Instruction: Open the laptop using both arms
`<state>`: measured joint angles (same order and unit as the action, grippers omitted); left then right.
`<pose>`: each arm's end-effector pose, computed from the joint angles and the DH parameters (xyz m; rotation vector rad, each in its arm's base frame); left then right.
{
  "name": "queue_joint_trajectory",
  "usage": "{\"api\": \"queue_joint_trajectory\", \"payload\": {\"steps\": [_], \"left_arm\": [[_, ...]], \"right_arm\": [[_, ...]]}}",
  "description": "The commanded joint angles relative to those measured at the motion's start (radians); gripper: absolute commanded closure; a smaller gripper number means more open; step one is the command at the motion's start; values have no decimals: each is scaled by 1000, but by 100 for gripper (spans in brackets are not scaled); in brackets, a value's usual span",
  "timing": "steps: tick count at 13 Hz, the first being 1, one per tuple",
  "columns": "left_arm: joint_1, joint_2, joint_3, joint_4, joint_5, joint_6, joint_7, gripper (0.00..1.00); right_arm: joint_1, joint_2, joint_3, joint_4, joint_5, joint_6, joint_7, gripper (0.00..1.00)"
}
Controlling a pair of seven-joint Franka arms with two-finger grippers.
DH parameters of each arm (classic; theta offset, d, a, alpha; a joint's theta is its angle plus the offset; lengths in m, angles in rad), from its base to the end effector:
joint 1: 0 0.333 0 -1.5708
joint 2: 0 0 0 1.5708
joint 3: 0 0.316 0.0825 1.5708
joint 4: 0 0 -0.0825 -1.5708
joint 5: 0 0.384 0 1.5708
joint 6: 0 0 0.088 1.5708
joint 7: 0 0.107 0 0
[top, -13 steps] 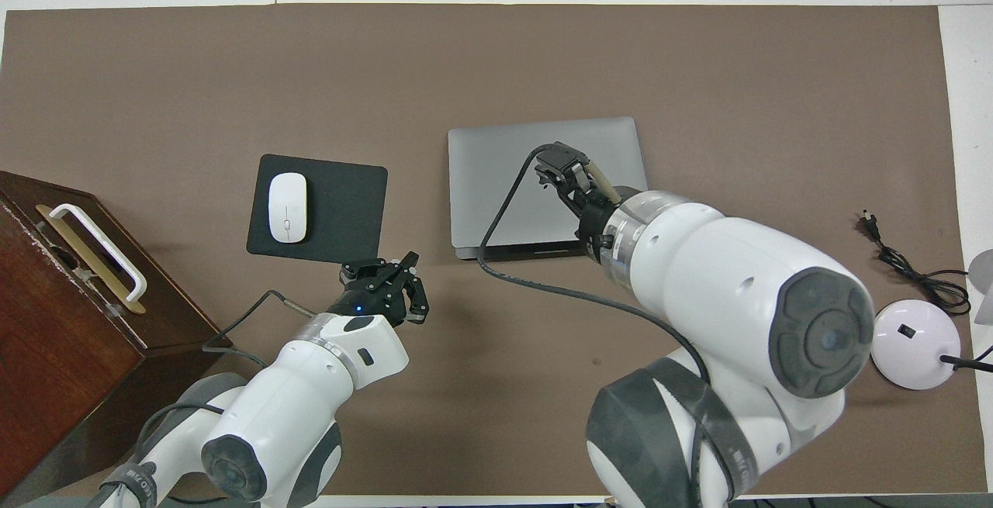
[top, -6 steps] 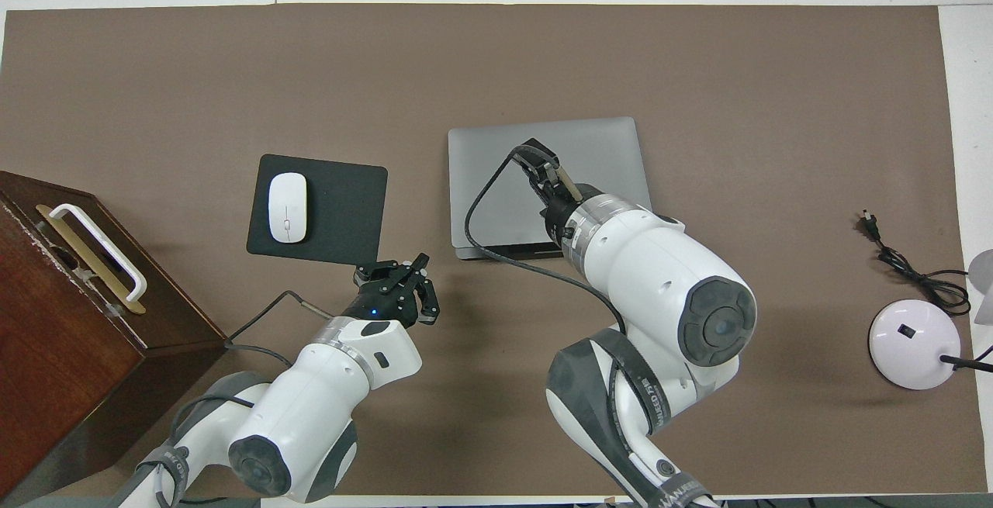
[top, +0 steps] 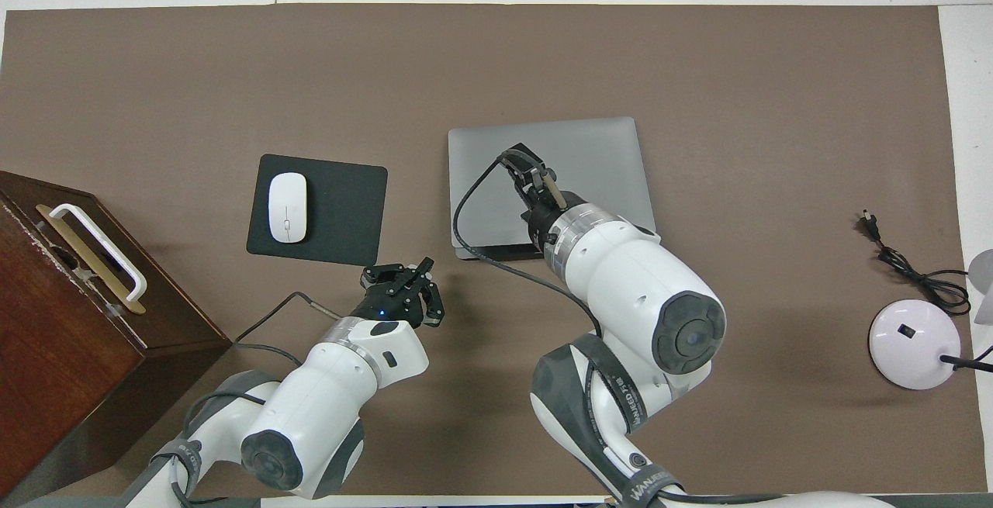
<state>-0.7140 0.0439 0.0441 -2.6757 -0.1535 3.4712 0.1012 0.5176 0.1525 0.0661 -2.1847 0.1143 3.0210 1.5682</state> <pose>0.3757 -0.2745 0.3100 2.6172 -0.8198 1.0332 0.5050 0.3220 0.3983 -2.1238 1.2984 -0.3500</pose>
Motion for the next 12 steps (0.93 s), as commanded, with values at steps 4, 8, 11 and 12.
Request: {"api": "queue_joint_trajectory", "payload": {"steps": [4, 8, 11, 12], "left_arm": [[-18, 62, 8, 59, -14, 23, 14, 100], [-27, 114, 5, 92, -15, 23, 2, 100], [-48, 117, 5, 102, -18, 23, -17, 100], [-51, 117, 5, 102, -18, 23, -31, 100]], "right_arm": [[73, -105, -3, -255, 1, 79, 130, 1], [81, -175, -3, -328, 1, 53, 162, 1], [50, -182, -5, -360, 1, 55, 142, 1], [30, -185, -5, -375, 1, 56, 113, 1]]}}
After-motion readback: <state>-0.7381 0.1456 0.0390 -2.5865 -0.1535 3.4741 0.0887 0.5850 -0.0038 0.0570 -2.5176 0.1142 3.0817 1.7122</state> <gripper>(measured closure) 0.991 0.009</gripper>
